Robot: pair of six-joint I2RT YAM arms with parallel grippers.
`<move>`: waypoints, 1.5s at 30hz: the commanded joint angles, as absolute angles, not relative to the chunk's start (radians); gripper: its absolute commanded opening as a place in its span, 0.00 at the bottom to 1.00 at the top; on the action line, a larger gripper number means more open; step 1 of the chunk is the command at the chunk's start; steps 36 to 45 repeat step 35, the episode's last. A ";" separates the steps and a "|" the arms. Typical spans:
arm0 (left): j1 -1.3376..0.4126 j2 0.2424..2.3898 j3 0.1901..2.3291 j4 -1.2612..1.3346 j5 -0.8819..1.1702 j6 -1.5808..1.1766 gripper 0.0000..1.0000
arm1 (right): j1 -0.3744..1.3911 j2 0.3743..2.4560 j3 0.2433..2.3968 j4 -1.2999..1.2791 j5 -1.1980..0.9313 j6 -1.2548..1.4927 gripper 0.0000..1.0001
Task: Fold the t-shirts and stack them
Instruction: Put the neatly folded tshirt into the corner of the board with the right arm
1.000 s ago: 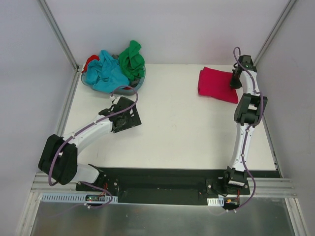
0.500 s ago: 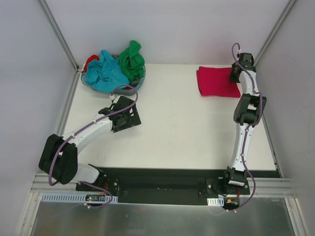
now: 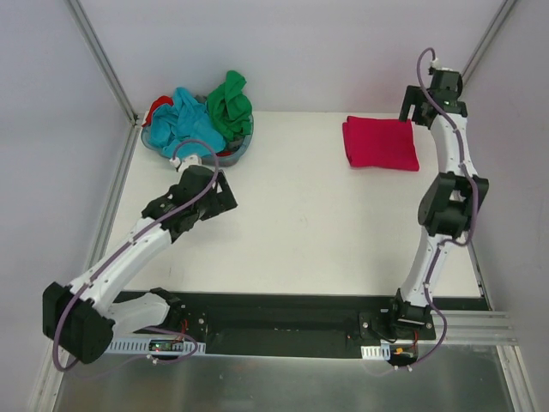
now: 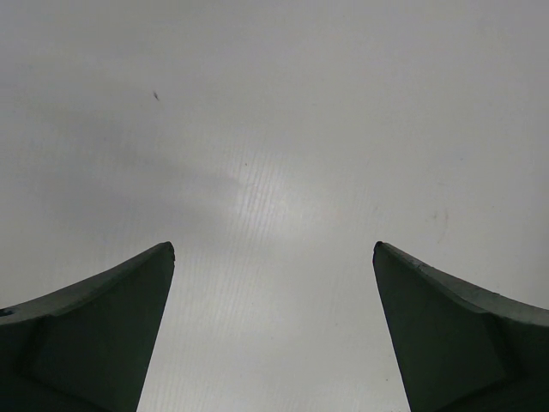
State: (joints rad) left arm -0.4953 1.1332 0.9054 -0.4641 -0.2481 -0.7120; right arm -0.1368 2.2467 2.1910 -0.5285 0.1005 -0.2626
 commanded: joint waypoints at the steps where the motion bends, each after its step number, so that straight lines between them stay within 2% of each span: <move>1: -0.485 0.988 0.856 -0.476 -0.353 -0.702 0.99 | -0.098 1.805 1.928 -0.421 0.046 -0.166 0.96; 5: -0.485 0.911 0.831 -0.477 -0.327 -0.698 0.99 | -0.071 1.576 1.662 -0.338 -0.043 -0.072 0.96; 13: -0.485 0.815 0.743 -0.477 -0.318 -0.726 0.99 | 0.089 1.146 1.113 -0.272 -0.011 -0.029 0.96; 18: -0.485 0.807 0.733 -0.468 -0.362 -0.718 0.99 | 0.103 0.875 0.708 -0.115 -0.204 0.026 0.96; 21: -0.485 0.811 0.726 -0.456 -0.376 -0.715 0.99 | 0.103 0.760 0.550 -0.065 -0.157 0.041 0.96; 29: -0.485 0.785 0.684 -0.445 -0.383 -0.707 0.99 | 0.103 0.632 0.456 -0.060 -0.006 0.084 0.96; 45: -0.485 0.762 0.664 -0.446 -0.396 -0.703 0.99 | 0.104 0.624 0.454 -0.066 -0.011 0.086 0.96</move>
